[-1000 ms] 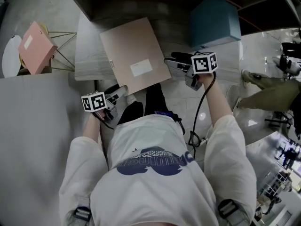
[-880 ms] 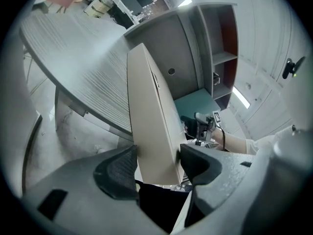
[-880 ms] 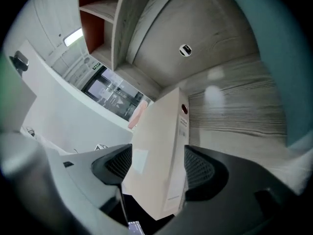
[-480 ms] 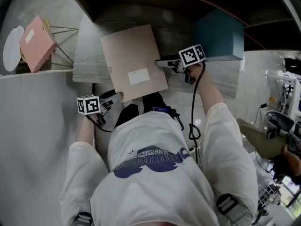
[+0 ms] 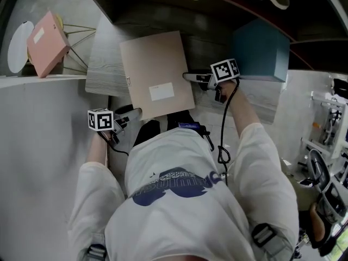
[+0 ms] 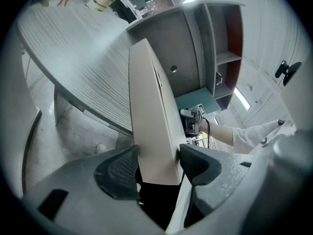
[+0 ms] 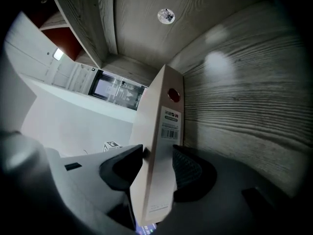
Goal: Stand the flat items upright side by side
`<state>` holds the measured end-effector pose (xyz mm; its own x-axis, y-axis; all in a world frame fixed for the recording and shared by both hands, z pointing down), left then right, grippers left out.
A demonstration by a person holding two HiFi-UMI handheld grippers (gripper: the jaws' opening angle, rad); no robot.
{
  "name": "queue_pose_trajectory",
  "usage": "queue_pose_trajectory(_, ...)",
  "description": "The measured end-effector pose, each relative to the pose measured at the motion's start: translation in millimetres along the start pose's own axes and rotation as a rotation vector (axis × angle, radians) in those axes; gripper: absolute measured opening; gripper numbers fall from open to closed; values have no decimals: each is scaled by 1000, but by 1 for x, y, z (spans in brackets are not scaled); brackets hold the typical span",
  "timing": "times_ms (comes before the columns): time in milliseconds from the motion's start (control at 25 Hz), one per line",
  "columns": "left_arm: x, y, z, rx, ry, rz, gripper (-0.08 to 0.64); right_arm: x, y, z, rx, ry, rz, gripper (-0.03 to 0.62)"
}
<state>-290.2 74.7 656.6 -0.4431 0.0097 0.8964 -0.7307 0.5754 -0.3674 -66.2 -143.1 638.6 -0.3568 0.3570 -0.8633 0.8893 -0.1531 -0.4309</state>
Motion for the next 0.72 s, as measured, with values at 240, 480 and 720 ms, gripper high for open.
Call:
queue_pose_trajectory(240, 0, 1, 0, 11, -11, 2, 273, -2, 0, 0, 12, -8, 22, 166)
queue_pose_trajectory(480, -4, 0, -3, 33, -39, 14, 268, 2, -1, 3, 5, 16, 23, 153)
queue_pose_trajectory(720, -7, -1, -5, 64, -96, 36, 265, 7, 0, 5, 0, 47, 36, 150)
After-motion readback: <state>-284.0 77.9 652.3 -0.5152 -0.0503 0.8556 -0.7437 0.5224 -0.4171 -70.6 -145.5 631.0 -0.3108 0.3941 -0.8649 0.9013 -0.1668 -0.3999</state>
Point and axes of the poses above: the fingertips, and each gripper's own axes: y backward along the fingers, x to its left, z out of its top, the point moved 5 cm from there along y, backward along the fingers, and after that the axes turned 7 degrees about -x, right-handed, at the moved point
